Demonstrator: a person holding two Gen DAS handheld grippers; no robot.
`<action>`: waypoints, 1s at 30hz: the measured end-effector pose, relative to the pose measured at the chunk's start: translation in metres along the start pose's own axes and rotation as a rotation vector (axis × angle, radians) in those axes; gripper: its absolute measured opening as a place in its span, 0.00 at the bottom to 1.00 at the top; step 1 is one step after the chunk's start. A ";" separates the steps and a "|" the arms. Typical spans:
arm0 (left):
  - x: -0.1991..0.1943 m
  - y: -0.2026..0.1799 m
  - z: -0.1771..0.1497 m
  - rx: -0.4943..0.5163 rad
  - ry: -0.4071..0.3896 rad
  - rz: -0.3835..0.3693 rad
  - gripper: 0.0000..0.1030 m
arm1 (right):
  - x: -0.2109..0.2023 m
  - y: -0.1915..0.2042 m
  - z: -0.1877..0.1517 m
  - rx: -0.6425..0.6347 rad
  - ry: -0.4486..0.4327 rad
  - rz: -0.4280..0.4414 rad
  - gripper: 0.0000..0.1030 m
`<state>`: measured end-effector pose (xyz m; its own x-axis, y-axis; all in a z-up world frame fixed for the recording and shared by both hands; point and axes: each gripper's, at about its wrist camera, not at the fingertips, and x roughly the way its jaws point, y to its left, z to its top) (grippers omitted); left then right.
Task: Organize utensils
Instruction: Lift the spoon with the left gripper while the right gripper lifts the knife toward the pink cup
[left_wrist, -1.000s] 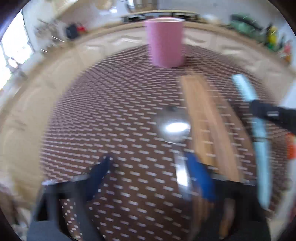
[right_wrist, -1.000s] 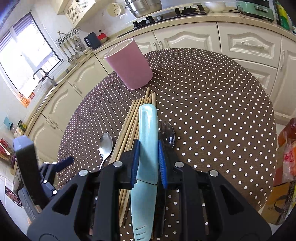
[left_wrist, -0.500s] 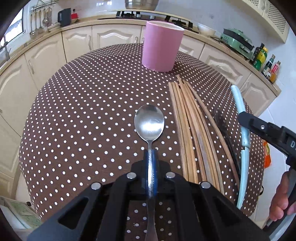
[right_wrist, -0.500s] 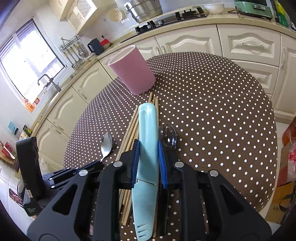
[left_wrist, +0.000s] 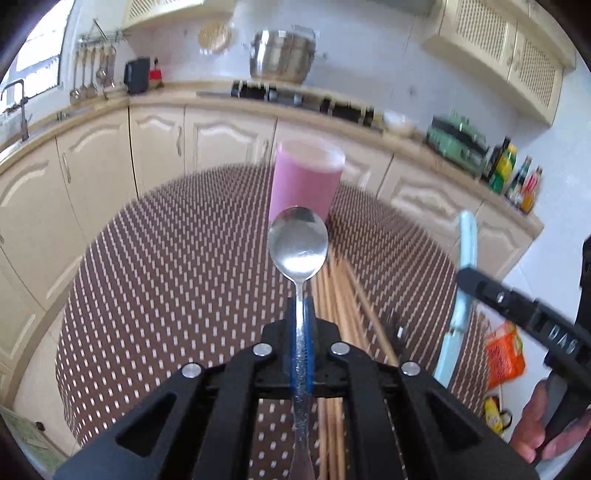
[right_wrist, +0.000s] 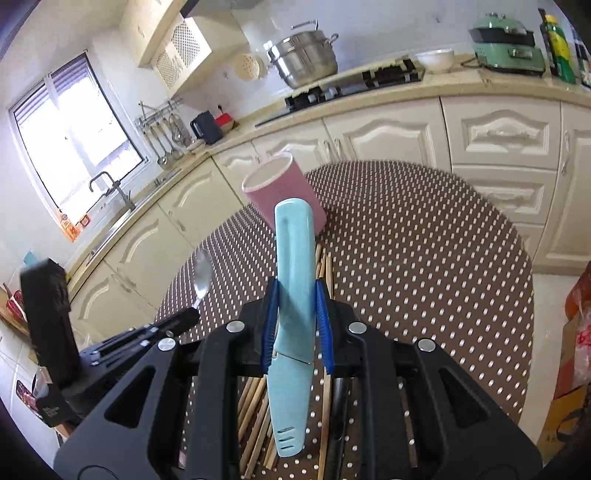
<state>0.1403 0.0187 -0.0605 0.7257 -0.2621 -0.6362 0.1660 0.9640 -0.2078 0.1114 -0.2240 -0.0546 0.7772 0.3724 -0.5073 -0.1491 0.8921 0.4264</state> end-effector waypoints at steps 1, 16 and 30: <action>-0.005 0.000 0.006 -0.005 -0.030 0.002 0.03 | -0.002 0.001 0.005 -0.002 -0.013 -0.006 0.19; -0.019 -0.015 0.104 -0.022 -0.363 0.039 0.03 | 0.011 0.028 0.108 -0.081 -0.253 -0.038 0.19; 0.055 -0.023 0.180 -0.017 -0.395 0.044 0.03 | 0.082 0.027 0.179 -0.107 -0.274 -0.013 0.19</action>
<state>0.2968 -0.0094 0.0427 0.9334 -0.1800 -0.3105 0.1206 0.9722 -0.2008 0.2806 -0.2150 0.0497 0.9136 0.2903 -0.2846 -0.1899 0.9238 0.3325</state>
